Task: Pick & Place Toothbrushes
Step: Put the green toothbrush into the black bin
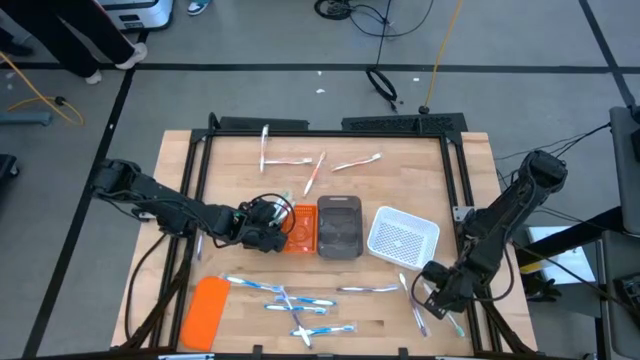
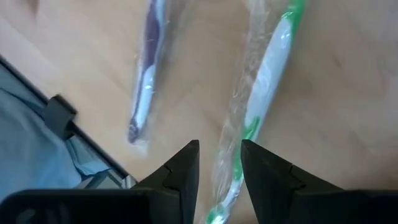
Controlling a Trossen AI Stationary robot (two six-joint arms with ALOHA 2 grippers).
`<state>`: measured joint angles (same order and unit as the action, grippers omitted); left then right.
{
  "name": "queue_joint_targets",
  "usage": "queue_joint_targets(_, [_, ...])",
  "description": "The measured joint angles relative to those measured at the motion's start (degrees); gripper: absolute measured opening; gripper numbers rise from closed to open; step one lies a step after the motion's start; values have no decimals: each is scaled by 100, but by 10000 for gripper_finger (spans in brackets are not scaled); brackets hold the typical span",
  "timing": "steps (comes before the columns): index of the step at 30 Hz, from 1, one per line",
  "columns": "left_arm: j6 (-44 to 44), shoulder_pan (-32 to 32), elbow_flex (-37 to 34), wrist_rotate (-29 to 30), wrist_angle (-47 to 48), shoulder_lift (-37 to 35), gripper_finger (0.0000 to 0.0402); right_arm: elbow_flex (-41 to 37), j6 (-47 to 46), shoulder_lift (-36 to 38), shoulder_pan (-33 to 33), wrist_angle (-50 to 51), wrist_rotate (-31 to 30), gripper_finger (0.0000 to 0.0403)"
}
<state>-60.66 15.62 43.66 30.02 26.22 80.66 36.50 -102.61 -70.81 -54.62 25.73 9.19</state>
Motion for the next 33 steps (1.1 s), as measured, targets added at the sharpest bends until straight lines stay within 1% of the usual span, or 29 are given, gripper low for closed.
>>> queue_joint_targets(9, [44, 0, 0, 0, -86, 0, 182, -622, -158, 0, 1, -779, 8, 110])
queue_joint_targets(13, [46, 0, 0, 1, -85, 0, 182, -770, -177, 0, 1, -1053, 66, 110])
queue_joint_targets(21, [52, 0, 0, 4, -86, 0, 182, -790, -27, 4, 2, -1072, 133, 106])
queue_joint_targets(29, [55, 0, 0, 4, -84, 0, 182, -790, 36, 2, 1, -997, 114, 73])
queue_joint_targets(33, [61, 0, 0, 4, -84, 0, 182, -790, 142, 0, 1, -962, 122, 43])
